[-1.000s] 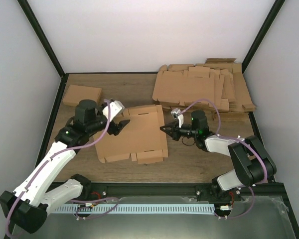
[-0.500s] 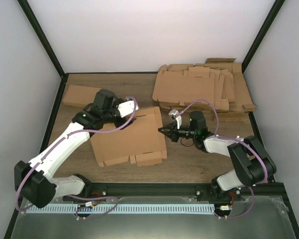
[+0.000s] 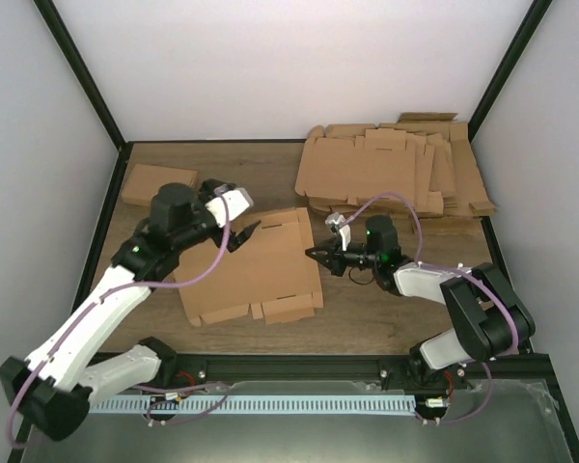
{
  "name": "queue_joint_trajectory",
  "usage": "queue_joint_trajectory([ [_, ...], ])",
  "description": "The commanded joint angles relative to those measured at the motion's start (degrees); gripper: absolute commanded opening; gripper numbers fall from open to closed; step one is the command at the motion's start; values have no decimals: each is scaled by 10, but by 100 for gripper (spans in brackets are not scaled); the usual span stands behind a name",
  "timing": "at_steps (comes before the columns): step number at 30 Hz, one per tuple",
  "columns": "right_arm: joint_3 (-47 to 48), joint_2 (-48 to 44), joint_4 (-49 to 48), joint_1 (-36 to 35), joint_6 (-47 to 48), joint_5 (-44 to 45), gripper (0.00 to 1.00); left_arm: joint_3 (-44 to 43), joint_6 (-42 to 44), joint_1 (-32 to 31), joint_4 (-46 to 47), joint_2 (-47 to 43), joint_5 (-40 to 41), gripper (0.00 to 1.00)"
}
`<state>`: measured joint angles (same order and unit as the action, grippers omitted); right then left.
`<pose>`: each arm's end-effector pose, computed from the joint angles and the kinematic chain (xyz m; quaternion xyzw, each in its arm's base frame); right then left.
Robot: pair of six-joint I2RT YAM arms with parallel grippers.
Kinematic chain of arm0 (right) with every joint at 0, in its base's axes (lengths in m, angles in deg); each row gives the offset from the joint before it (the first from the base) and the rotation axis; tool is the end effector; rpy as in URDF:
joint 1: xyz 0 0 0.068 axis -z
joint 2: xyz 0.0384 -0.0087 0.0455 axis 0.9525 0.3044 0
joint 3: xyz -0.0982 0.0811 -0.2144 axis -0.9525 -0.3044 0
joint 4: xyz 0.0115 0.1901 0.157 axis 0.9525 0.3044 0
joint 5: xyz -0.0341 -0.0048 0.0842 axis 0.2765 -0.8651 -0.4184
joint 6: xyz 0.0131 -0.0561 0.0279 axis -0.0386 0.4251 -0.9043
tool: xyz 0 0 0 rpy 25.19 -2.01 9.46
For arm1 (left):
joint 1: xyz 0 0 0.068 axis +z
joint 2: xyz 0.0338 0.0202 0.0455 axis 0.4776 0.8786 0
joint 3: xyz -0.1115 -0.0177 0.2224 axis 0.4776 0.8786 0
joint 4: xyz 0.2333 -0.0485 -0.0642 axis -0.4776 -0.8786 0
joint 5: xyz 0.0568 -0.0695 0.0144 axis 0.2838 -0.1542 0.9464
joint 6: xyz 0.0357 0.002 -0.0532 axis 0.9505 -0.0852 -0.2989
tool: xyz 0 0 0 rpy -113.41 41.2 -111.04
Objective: Fold the paper box
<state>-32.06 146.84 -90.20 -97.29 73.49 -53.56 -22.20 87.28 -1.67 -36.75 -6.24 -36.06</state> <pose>0.2302 0.1481 0.1555 -0.3229 0.7268 0.4760 0.3754 0.2073 -0.1344 0.3212 0.5005 0.6864 -0.0872 0.5204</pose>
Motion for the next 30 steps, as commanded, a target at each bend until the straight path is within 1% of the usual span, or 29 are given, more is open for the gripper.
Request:
queue_joint_trajectory([
  [1, 11, 2, -1, -8, 19, 8, 1, 66, -122, 0, 181, -84, 53, 100],
  [3, 12, 4, -2, -7, 18, 7, 1, 84, -122, 0, 199, -104, 23, 100],
  [5, 12, 3, -2, -7, 18, 7, 1, 88, -108, 0, 190, -102, 2, 100],
  [7, 12, 2, -2, -7, 18, 7, 1, 79, -125, 0, 180, -70, 74, 100],
  [9, 11, 2, -3, -7, 18, 8, 1, 55, -86, 0, 129, -30, 104, 100],
  [10, 10, 2, -2, -7, 18, 8, 1, 44, -82, 0, 109, -10, 116, 100],
  [12, 9, 1, -3, -7, 18, 8, 1, 17, -107, 0, 84, 22, 135, 100],
  [14, 9, 2, -4, -7, 18, 7, 1, -29, -156, 0, 62, 51, 144, 100],
  [16, 11, 3, -5, -7, 15, 7, 1, -59, -157, 0, 35, 72, 116, 100],
  [18, 13, 4, -6, -7, 14, 3, 1, -51, -122, 0, 32, 75, 66, 100],
  [21, 13, 8, -7, -7, 13, 3, 1, -13, -93, 0, 59, 67, 68, 100],
  [23, 12, 10, -11, -7, 12, 3, 1, -8, -79, 0, 62, 76, 71, 100],
  [26, 14, 18, -13, -7, 12, 4, 1, -18, -43, 0, 33, 98, 43, 90],
  [30, 15, 20, -13, -7, 12, 7, 1, -22, -27, 0, 25, 111, 43, 72],
])
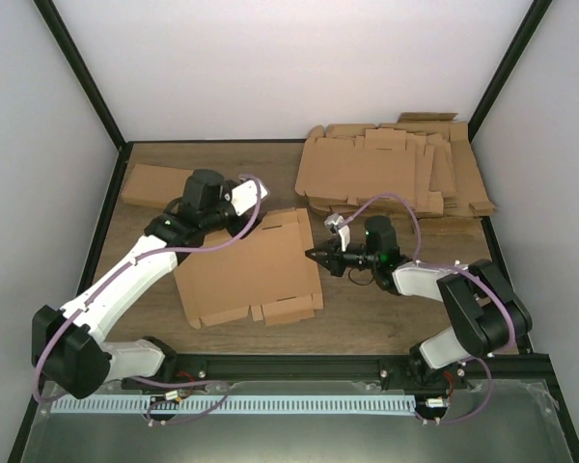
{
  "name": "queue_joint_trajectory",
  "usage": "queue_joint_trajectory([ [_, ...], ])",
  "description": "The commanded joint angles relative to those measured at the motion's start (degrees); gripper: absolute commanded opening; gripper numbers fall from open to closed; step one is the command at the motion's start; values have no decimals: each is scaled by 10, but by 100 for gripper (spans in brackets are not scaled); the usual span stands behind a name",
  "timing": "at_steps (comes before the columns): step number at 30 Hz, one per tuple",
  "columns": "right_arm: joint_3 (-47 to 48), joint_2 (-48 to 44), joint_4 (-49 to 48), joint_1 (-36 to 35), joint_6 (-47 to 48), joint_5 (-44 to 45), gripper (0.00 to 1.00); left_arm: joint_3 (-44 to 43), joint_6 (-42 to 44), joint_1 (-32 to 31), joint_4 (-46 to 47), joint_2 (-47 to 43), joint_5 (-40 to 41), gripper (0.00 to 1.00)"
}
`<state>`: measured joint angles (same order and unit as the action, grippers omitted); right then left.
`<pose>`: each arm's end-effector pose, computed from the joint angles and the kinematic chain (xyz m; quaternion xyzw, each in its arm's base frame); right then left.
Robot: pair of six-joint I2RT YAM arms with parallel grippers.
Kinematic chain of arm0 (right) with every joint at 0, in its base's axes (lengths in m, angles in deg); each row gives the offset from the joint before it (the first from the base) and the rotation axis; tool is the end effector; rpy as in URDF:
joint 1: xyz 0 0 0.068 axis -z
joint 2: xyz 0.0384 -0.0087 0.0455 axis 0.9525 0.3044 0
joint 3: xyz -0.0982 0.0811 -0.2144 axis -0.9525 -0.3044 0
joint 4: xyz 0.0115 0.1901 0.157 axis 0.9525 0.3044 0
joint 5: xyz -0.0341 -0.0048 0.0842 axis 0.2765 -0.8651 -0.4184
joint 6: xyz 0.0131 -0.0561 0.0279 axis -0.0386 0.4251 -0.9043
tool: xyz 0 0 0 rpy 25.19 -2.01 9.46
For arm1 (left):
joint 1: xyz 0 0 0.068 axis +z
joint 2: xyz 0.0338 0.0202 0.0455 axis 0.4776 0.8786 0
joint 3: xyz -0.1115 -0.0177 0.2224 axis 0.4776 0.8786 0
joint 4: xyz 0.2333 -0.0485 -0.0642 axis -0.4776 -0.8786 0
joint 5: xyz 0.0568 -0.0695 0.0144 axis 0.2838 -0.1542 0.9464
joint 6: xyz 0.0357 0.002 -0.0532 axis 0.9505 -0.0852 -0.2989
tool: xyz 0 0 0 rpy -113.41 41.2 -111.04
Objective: Fold the paper box
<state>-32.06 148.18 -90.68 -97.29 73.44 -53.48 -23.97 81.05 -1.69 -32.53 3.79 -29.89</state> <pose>0.2314 0.1487 0.1504 -0.3203 0.7312 0.4756 0.3695 0.2447 -0.1502 0.2959 0.4470 0.7463 -0.0701 0.4883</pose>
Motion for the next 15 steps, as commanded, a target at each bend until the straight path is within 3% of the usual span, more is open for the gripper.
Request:
queue_joint_trajectory([
  [1, 15, 5, -8, -7, 12, 7, 1, -1, 42, 0, -17, 9, -23, 67],
  [9, 15, 10, -17, -7, 9, 3, 1, 13, 61, 0, -8, 16, -45, 51],
  [15, 14, 9, -18, -7, 9, 3, 1, -11, 63, -1, -35, 43, -66, 22],
])
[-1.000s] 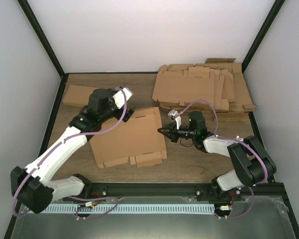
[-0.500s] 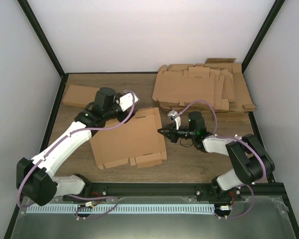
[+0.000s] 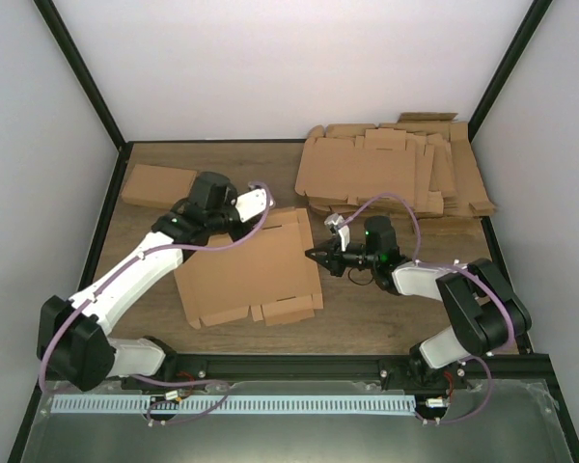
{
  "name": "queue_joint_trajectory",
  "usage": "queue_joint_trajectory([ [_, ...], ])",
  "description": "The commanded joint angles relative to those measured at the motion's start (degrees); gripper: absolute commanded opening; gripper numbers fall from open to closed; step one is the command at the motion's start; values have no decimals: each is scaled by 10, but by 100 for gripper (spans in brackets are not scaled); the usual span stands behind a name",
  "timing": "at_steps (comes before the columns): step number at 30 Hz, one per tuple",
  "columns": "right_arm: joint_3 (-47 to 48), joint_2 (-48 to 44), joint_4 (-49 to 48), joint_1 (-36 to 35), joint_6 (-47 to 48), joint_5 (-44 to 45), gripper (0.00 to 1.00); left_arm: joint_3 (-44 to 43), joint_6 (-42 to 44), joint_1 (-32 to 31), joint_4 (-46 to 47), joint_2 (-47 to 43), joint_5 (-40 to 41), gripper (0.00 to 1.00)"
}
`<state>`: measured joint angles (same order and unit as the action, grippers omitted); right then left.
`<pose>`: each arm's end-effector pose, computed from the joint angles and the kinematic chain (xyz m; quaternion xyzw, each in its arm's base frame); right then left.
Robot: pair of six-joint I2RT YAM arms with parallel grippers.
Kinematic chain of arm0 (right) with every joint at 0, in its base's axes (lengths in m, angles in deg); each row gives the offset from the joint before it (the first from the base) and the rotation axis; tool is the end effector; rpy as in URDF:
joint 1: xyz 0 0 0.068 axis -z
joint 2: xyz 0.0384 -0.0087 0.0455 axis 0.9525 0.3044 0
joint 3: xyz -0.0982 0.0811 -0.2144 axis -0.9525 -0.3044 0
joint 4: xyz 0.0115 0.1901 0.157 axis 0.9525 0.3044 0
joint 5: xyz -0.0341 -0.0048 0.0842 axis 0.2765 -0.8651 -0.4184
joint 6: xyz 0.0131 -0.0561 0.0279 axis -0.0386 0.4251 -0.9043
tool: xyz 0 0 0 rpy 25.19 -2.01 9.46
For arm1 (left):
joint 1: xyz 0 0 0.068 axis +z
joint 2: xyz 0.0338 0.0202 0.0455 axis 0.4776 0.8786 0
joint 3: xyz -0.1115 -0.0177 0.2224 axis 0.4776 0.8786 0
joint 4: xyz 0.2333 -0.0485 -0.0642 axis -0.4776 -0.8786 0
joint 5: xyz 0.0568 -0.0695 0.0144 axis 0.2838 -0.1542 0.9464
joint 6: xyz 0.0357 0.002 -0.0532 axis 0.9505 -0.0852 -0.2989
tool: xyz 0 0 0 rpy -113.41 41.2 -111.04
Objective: Fold the paper box
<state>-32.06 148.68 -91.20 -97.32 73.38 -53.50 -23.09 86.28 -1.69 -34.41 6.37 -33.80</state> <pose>0.2319 0.1491 0.1491 -0.3202 0.7311 0.4760 0.3692 0.2466 -0.1552 0.2755 0.5014 0.7350 -0.0805 0.4493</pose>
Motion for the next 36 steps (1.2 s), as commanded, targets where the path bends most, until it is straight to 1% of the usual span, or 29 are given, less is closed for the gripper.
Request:
queue_joint_trajectory([
  [1, 14, 4, -12, -7, 10, 4, 1, -22, 11, -1, -19, 18, -31, 15],
  [3, 14, 5, -9, -7, 10, 10, 1, -23, 11, -4, -26, 15, -40, 6],
  [4, 15, 4, -5, -7, 9, 16, 1, -23, 12, -8, -29, 12, -43, 4],
  [6, 24, 3, 10, -7, 3, 44, 1, -22, 23, -25, -41, 4, -40, 4],
  [13, 27, -30, 16, -7, -11, 103, 2, -23, 53, -123, -73, -19, 102, 4],
  [14, 27, -32, 14, -7, -12, 106, 6, -24, 56, -133, -76, -21, 121, 4],
  [16, 28, -35, 11, -7, -15, 107, 17, -29, 58, -147, -81, -26, 152, 4],
  [17, 30, -36, 11, -7, -16, 105, 21, -32, 57, -150, -83, -28, 162, 4],
  [20, 29, -44, 10, -7, -19, 106, 26, -40, 42, -152, -92, -33, 177, 4],
  [23, 29, -61, 15, -7, -17, 108, 27, -42, 15, -152, -95, -35, 192, 4],
  [27, 33, -82, 40, -7, -12, 106, 25, -36, -17, -152, -88, -46, 193, 4],
  [31, 63, -95, 106, -7, -5, 75, 9, -12, -52, -152, -54, -69, 191, 4],
  [33, 78, -104, 142, -7, 2, 58, 6, -10, -78, -151, -46, -75, 197, 4],
  [35, 93, -112, 186, -7, 15, 56, 2, -10, -105, -150, -39, -81, 193, 5],
  [36, 101, -117, 208, -7, 22, 58, 1, -7, -117, -150, -33, -84, 192, 5],
])
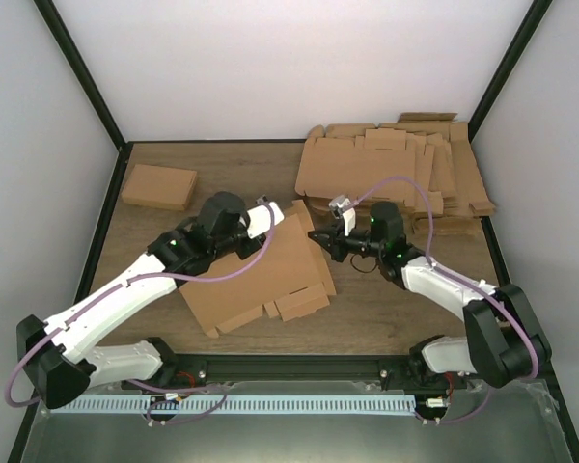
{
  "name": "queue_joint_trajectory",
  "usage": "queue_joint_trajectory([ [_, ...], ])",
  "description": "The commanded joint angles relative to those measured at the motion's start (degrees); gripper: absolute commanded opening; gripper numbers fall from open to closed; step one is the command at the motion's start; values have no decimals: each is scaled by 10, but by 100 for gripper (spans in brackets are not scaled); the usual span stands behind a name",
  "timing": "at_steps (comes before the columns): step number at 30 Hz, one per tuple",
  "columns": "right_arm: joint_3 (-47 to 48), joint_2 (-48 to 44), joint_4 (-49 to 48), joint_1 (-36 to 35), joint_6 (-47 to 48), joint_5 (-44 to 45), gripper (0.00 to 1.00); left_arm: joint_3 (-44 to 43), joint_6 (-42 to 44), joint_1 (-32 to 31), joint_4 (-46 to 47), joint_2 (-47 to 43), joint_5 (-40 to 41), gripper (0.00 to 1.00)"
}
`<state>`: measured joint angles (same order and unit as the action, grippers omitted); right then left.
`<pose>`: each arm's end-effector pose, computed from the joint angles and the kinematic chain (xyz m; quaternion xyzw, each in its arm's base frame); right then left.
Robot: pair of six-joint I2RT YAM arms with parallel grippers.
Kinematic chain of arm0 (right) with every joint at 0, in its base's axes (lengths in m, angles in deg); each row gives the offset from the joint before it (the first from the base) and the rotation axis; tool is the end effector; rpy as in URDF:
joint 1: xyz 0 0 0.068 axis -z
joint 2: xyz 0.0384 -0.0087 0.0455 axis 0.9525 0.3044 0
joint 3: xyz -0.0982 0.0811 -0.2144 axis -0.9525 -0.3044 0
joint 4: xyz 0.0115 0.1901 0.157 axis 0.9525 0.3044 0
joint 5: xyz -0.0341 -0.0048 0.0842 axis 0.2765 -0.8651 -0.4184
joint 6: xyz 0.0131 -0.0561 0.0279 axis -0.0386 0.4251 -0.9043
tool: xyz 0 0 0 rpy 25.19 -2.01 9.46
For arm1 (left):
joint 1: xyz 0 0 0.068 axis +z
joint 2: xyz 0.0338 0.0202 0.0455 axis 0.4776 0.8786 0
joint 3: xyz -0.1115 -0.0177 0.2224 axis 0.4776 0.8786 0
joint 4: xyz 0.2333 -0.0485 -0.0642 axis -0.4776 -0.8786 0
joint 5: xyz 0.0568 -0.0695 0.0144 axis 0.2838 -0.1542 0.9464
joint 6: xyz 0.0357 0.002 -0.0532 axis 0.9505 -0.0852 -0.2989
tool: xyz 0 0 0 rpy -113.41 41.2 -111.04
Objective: Fold the paper box
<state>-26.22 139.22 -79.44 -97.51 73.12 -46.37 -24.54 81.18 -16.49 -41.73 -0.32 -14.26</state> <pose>0.2364 0.1473 0.1991 -0.2982 0.7380 0.4369 0.4190 0.1910 -0.1814 0.3011 0.4990 0.7348 -0.0080 0.4593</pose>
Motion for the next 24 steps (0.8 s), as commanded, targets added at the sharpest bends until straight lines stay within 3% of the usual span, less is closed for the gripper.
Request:
queue_joint_trajectory([
  [1, 50, -27, 110, -5, 30, -9, 1, 12, -79, -1, 50, -19, -3, 5],
  [4, 73, -41, 162, -5, 48, -3, 1, 29, -132, 2, 83, -25, 28, 5],
  [8, 108, -58, 217, -7, 52, 34, 1, 31, -272, 10, 98, -12, 111, 4],
  [13, 156, -57, 256, -11, 60, 70, 6, 37, -396, 24, 98, 10, 93, 4],
  [14, 166, -53, 260, -11, 60, 68, 10, 41, -417, 29, 101, 10, 91, 4],
  [17, 195, -45, 280, -11, 46, 80, 35, 57, -454, 40, 117, -4, 84, 4],
  [19, 199, -51, 282, -11, 22, 116, 45, 85, -461, 41, 148, -30, 91, 4],
  [24, 201, -84, 298, -11, -58, 230, 70, 247, -449, 41, 314, -141, 78, 4],
])
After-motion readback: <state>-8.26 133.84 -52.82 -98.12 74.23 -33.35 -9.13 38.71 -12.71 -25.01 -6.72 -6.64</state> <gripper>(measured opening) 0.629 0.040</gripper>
